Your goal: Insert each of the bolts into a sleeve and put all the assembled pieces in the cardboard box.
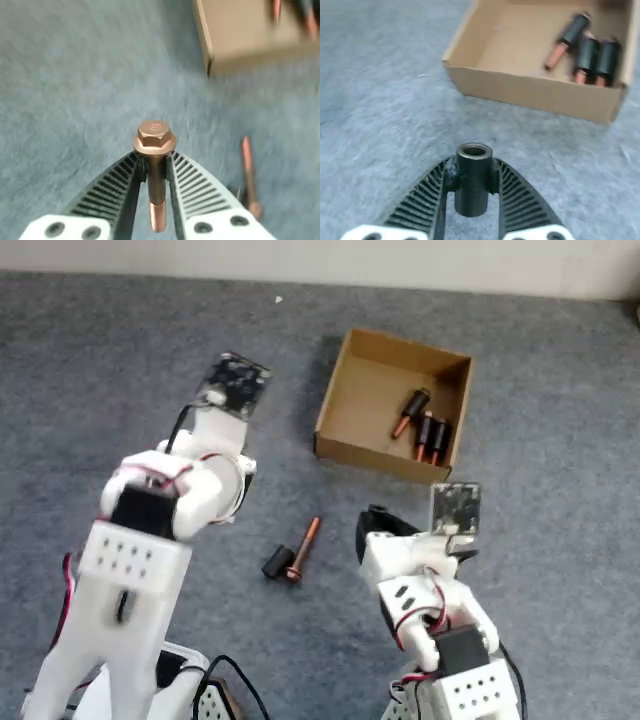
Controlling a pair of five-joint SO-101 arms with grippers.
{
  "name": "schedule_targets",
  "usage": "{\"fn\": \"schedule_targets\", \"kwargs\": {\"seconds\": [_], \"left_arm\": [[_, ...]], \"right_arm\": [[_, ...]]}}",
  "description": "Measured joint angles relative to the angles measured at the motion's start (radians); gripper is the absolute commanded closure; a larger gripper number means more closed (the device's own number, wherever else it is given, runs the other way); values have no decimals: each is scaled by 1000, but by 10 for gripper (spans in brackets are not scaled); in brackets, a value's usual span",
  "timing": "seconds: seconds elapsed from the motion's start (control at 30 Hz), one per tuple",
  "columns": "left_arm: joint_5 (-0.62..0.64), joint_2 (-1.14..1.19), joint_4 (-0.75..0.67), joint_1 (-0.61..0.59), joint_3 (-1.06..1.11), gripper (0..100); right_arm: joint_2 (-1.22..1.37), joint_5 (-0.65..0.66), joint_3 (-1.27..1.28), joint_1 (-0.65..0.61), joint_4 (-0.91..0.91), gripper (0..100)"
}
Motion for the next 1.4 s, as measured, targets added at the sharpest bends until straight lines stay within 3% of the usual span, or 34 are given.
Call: {"fn": "schedule_targets", "kwargs": {"seconds": [0.3,0.5,0.73,0.97,1.2,1.4], "left_arm": [[304,-298,-295,89,222,995],[417,-411,-470,181,350,995],[431,-456,-628,301,485,995],[431,-459,-646,370,506,995],[431,-460,-660,379,528,995],[431,-463,-790,367,609,995]], "right_arm": [[-173,164,144,-100,-117,995],[-178,241,144,-163,-198,995],[-178,331,144,-178,-258,995],[-178,396,146,-178,-262,995],[-178,399,146,-178,-262,995],[-178,399,146,-176,-262,995]]}}
